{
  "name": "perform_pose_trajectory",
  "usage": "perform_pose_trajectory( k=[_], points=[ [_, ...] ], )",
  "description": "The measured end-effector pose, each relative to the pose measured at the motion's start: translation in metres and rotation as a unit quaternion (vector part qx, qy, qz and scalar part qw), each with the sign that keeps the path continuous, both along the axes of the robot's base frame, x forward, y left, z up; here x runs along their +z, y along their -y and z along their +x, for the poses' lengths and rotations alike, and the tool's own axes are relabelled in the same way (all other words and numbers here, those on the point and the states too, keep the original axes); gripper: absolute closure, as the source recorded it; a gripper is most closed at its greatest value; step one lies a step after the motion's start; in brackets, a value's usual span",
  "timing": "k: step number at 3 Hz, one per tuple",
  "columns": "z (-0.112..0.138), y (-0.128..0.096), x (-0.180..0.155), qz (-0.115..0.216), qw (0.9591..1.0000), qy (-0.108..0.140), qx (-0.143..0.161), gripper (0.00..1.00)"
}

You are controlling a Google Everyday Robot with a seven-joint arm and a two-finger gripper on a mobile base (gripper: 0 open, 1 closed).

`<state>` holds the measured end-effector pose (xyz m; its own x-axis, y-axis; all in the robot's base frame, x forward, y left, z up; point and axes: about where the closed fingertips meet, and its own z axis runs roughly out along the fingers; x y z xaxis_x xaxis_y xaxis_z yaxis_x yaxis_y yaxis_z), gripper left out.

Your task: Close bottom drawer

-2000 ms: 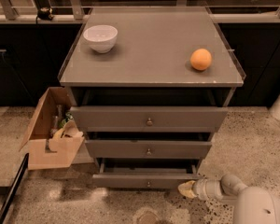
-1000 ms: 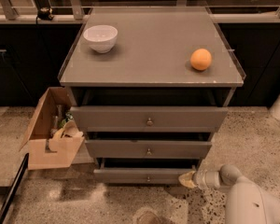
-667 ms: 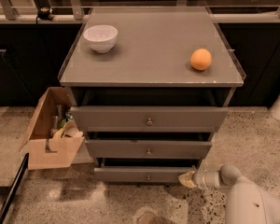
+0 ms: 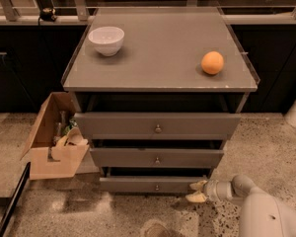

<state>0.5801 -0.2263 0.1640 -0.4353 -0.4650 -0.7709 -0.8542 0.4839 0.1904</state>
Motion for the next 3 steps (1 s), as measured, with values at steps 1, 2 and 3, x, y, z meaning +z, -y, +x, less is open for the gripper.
perform_pose_trajectory(
  k=[1, 2, 3],
  points=[
    [-0.003, -0.001, 0.001, 0.001, 1.0000, 0.003, 0.001, 0.00],
    [-0.040, 0.009, -0.003, 0.013, 0.9998, -0.009, -0.013, 0.00],
    [-0.044, 0.010, -0.004, 0.015, 0.9997, -0.011, -0.014, 0.00]
  ],
)
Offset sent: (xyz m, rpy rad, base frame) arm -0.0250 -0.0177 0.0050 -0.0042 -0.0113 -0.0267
